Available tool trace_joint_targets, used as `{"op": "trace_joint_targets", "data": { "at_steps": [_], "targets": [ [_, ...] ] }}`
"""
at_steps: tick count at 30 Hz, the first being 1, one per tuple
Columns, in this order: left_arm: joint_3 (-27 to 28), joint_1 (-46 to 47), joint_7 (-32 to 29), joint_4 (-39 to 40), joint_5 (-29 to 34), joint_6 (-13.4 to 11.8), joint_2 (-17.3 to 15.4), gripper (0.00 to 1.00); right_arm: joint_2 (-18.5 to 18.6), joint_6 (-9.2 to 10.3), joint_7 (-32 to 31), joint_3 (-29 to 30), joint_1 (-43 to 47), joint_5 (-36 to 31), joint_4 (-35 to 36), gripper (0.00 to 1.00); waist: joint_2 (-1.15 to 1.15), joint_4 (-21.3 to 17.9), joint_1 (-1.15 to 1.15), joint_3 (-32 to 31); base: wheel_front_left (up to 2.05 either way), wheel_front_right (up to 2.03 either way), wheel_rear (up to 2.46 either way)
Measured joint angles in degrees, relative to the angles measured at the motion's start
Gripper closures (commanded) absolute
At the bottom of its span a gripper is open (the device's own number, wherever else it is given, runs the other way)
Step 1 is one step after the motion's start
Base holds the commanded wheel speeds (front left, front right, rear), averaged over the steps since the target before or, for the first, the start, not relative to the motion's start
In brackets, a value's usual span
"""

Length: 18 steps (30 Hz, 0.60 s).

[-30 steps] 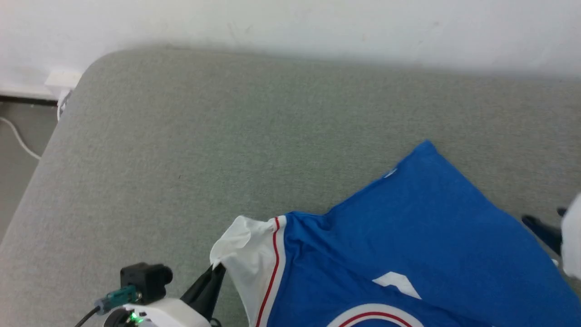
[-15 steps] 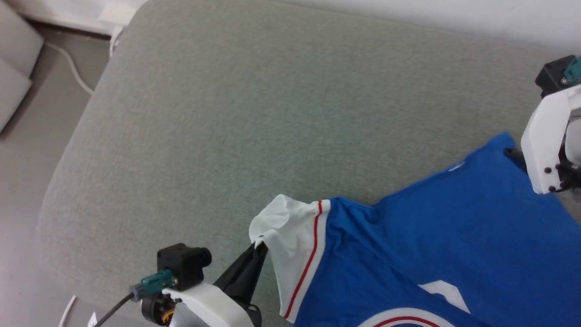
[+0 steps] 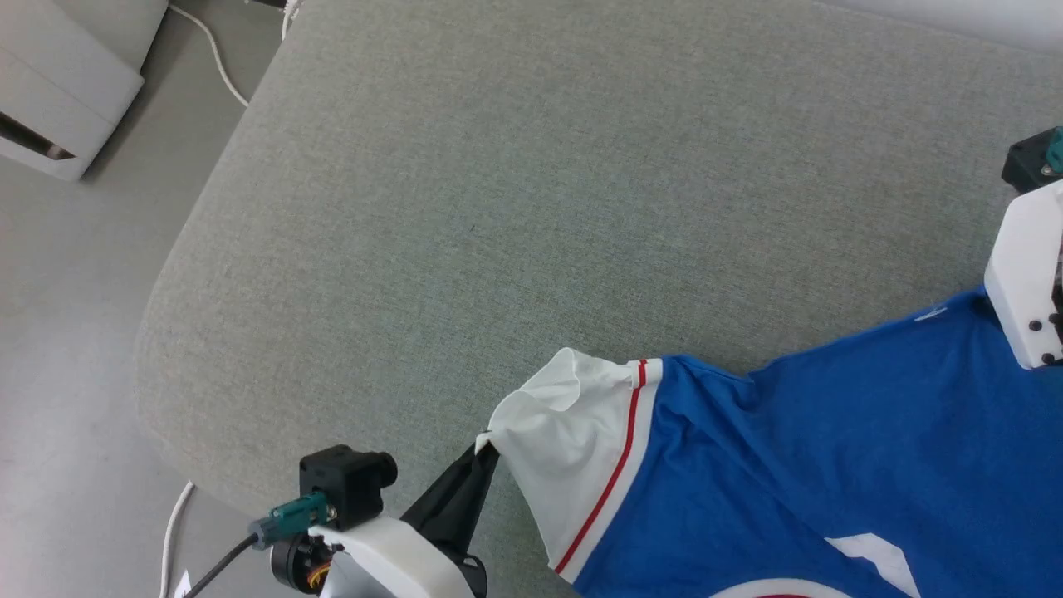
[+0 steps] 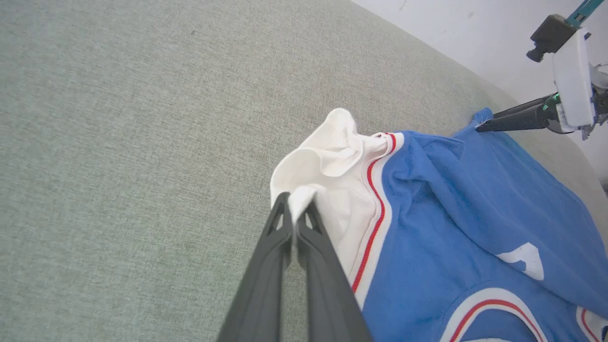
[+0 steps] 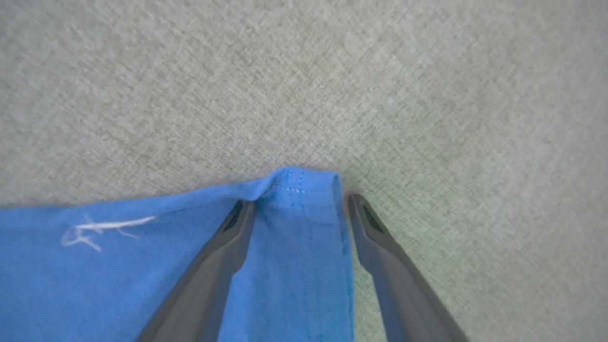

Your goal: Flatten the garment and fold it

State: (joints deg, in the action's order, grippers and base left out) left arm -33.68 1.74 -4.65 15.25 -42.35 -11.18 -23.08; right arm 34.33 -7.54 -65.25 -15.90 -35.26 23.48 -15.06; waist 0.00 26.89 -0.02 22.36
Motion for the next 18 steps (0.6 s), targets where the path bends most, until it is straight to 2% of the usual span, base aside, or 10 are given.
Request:
{"op": "trace_joint_targets", "data": {
  "at_steps": [1, 12, 18],
  "targets": [
    [0.0, 0.0, 0.1, -0.1, 0.0, 0.0, 0.0, 1.0, 0.2, 0.0, 0.3, 0.0, 0.0, 0.3, -0.1, 1.0, 0.0, 0.2, 0.0, 0.2, 0.0, 0.0, 0.0],
    [0.7, 0.0, 0.1, -0.5, -0.3, 0.0, -0.9, 1.0, -1.5, -0.01, 11.0, -0.8, -0.6, 1.6, -3.7, 1.0, 0.0, -1.6, 0.04, -2.0, 0.0, 0.0, 0.0],
    [3.0, 0.0, 0.1, 1.4, 0.1, -1.3, -3.6, 1.0, -1.0, 0.0, 19.5, -0.1, -1.1, 4.8, -2.9, 1.0, 0.0, -4.2, 0.04, -5.5, 0.0, 0.0, 0.0]
  ]
}}
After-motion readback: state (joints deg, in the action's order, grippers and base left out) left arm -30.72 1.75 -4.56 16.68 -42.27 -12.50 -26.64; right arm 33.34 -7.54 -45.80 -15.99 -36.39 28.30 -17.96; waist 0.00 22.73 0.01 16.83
